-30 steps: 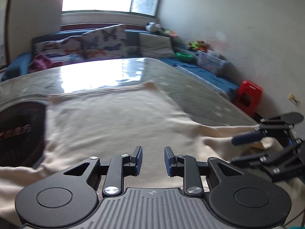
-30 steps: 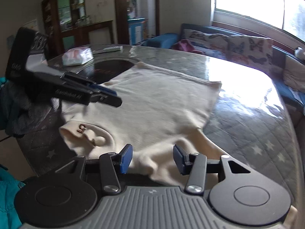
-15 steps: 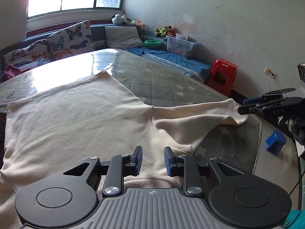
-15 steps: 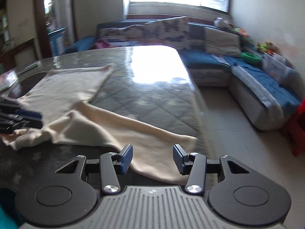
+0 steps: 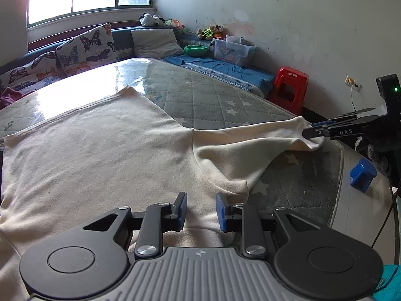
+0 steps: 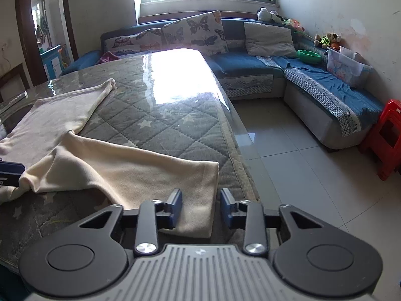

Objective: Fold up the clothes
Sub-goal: 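Pull the sweatshirt edge with the left tool while the right tool grasps the hem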

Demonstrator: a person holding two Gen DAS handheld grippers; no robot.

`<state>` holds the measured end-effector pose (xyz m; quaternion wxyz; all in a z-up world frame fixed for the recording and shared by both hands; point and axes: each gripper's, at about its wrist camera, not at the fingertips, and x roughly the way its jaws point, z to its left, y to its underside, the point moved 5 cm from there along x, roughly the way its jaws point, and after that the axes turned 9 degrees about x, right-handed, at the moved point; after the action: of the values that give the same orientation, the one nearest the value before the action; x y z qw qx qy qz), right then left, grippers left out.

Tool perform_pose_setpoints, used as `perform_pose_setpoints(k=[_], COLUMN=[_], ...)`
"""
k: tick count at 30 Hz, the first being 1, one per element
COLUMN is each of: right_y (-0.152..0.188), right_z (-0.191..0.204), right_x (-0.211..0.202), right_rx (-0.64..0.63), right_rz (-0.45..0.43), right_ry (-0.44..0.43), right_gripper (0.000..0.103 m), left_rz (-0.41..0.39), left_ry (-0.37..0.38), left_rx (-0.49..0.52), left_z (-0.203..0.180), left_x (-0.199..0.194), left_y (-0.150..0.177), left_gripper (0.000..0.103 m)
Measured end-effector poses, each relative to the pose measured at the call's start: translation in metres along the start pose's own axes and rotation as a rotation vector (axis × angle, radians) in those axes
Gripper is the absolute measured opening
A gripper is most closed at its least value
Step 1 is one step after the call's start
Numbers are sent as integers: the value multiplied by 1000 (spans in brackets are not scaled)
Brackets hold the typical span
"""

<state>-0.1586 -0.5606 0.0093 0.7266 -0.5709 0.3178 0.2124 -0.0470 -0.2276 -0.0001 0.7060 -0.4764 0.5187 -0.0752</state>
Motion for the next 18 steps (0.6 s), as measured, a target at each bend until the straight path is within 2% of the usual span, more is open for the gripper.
perform_pose_setpoints(k=[4, 6, 18], right_y=[-4, -8, -51], right_z=[3, 5, 22], right_x=[5, 7, 38], right_rx=[-31, -64, -269], right_rz=[-12, -23, -92], right_ry=[12, 28, 110], right_gripper=[10, 8, 7], left_rz=[2, 2, 7], left_ry=[2, 5, 19], left_rx=[12, 20, 84], left_z=[-2, -2, -8], left_x=[0, 1, 3], left_y=[0, 0, -1], left_gripper=[28, 28, 28])
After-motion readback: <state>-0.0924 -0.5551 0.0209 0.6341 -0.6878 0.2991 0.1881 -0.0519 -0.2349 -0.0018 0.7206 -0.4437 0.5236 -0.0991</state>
